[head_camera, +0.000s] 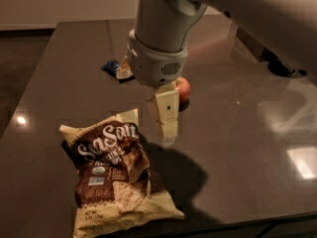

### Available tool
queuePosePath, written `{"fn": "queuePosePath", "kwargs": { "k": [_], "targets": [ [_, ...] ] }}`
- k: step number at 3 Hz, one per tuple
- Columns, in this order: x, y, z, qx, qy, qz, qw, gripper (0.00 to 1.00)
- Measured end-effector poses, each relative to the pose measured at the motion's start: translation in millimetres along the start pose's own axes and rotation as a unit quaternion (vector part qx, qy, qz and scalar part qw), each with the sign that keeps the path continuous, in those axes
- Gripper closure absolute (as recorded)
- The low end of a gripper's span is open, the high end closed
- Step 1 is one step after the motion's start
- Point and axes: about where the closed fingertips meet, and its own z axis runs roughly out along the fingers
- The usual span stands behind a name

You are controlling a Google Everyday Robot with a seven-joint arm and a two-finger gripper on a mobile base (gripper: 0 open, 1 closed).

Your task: Move brown chip bag near rxbar blueberry

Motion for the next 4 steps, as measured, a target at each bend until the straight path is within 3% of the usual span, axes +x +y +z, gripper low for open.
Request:
{"fn": "queuePosePath", "kwargs": {
  "k": [1,3,4],
  "targets": [
    [-17.9,-1.6,28.2,-0.04,0.011,-0.048,0.998,0.0],
    [-34.1,-2.7,74.0,-0.098,0.032,-0.104,0.9893,0.0],
    [-38.9,-2.9,81.2,-0.112,0.041,-0.117,0.986,0.18]
  ]
}}
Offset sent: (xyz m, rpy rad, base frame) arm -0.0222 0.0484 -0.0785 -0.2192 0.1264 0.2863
